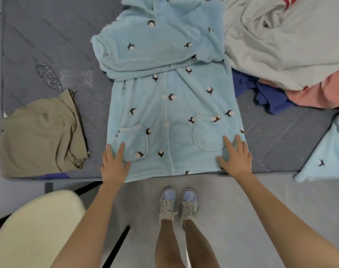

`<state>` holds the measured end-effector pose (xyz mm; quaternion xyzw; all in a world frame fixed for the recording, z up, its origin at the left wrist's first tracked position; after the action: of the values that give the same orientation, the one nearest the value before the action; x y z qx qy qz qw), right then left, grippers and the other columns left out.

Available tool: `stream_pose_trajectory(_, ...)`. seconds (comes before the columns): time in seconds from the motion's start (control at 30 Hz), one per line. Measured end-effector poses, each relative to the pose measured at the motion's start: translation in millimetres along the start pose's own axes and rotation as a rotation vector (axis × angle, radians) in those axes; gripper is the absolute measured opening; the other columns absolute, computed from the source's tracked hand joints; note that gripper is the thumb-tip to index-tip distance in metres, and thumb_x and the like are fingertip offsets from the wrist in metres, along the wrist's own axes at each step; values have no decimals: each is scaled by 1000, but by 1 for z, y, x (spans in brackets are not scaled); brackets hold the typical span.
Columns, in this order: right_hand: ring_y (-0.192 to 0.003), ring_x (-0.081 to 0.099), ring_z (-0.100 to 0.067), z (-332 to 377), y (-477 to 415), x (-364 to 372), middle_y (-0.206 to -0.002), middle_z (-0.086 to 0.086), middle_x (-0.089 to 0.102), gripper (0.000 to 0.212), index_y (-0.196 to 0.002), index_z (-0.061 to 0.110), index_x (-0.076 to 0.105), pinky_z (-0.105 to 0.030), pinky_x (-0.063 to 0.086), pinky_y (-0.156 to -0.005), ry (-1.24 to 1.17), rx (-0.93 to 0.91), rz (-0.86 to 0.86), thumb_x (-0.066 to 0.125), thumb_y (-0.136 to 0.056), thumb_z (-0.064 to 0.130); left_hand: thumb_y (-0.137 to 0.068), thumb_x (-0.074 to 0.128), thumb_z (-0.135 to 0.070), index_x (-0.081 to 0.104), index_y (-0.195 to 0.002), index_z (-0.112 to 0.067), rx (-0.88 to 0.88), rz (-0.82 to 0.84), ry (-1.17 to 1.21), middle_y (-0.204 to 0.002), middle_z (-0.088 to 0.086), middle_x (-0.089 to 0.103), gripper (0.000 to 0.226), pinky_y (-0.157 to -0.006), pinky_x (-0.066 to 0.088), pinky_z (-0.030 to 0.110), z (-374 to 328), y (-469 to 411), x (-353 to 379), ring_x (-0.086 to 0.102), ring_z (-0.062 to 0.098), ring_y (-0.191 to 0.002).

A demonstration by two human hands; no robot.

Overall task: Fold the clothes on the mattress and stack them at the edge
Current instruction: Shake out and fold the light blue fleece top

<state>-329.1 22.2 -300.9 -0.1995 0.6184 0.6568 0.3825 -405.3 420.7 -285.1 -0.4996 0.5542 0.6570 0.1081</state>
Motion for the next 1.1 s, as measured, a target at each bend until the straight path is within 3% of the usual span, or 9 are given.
stream_pose_trajectory(0.13, -146, 4, -36, -14, 2, 5, -160, -12, -6, 90, -153, 36, -1, -58, 17, -114, -185, 127, -18, 63, -90, 38, -93, 58, -33, 0, -153, -31, -78, 15, 188, -158, 17, 5, 84, -110, 25, 57, 17, 3, 12, 16, 39, -141)
stream_pose_trajectory(0.23, -135, 28, -39, -22, 5, 6, -149, -22, 26, 97, -154, 21, 4, -54, 31, -106, -297, 209, -62, 72, -85, 26, -89, 65, -24, 20, -147, -6, -217, -75, 394, -141, 26, 35, 75, -100, 37, 50, 31, 6, 16, 36, 41, -129)
stream_pose_trajectory(0.33, -116, 52, -37, -26, 6, 6, -124, -21, 54, 59, -128, -1, 44, -41, 45, -87, -524, 332, -61, 74, -80, 15, -90, 63, -19, 52, -120, 2, -285, -94, 502, -118, 21, 59, 38, -79, 40, 33, 34, 11, 16, 55, 31, -105)
stream_pose_trajectory(0.4, -103, 60, -32, -13, 9, 11, -112, -19, 63, 38, -112, -1, 59, -35, 47, -79, -728, 382, 50, 75, -79, 13, -91, 62, -17, 61, -105, -5, -239, -93, 645, -103, 12, 65, 18, -76, 40, 27, 22, 14, 11, 57, 24, -96)
stream_pose_trajectory(0.53, -94, 61, -24, 41, 12, 1, -114, -14, 65, 31, -110, 6, 60, -34, 50, -82, -1136, 289, 131, 72, -82, 11, -94, 59, -13, 59, -104, -18, -147, -71, 1168, -93, -8, 64, 12, -65, 51, 17, -19, 19, -16, 62, 14, -91)
stream_pose_trajectory(0.67, -96, 66, -25, 103, 9, -33, -112, -13, 69, 33, -118, 2, 62, -35, 55, -85, -1459, 190, 241, 66, -86, 12, -97, 54, -15, 58, -115, -19, -73, -60, 1485, -101, -1, 68, 19, -63, 59, 32, -59, 9, -60, 68, 13, -86)
stream_pose_trajectory(0.9, -80, 65, -14, 182, -30, -135, -85, 0, 71, 13, -99, 14, 65, -29, 52, -73, -1764, 117, 181, 58, -94, 23, -103, 40, -17, 45, -135, -3, 88, -145, 1637, -117, 14, 60, 36, -76, 58, 34, -96, -55, -166, 62, 24, -99)
stream_pose_trajectory(1.0, -68, 65, -9, 205, -58, -182, -68, 4, 71, 13, -92, 17, 63, -26, 54, -61, -1944, 127, 149, 53, -97, 23, -104, 38, -18, 46, -131, -11, 104, -153, 1742, -106, 5, 63, 30, -67, 59, 29, -99, -91, -211, 63, 16, -90)
stream_pose_trajectory(1.1, -61, 61, -7, 224, -91, -224, -63, 2, 64, 15, -93, 13, 59, -21, 54, -58, -2078, 87, 73, 49, -99, 21, -105, 36, -20, 45, -132, -11, 115, -115, 1814, -112, 7, 63, 30, -74, 60, 34, -103, -133, -248, 65, 20, -96)
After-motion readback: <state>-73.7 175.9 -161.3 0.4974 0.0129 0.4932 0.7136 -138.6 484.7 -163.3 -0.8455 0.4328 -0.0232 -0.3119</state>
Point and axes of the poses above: each hand's wrist, its own y-axis away from the middle knuckle, its own x-axis out of the palm, z = x × y, the point moved 6 cm from there along -y, towards the middle knuckle
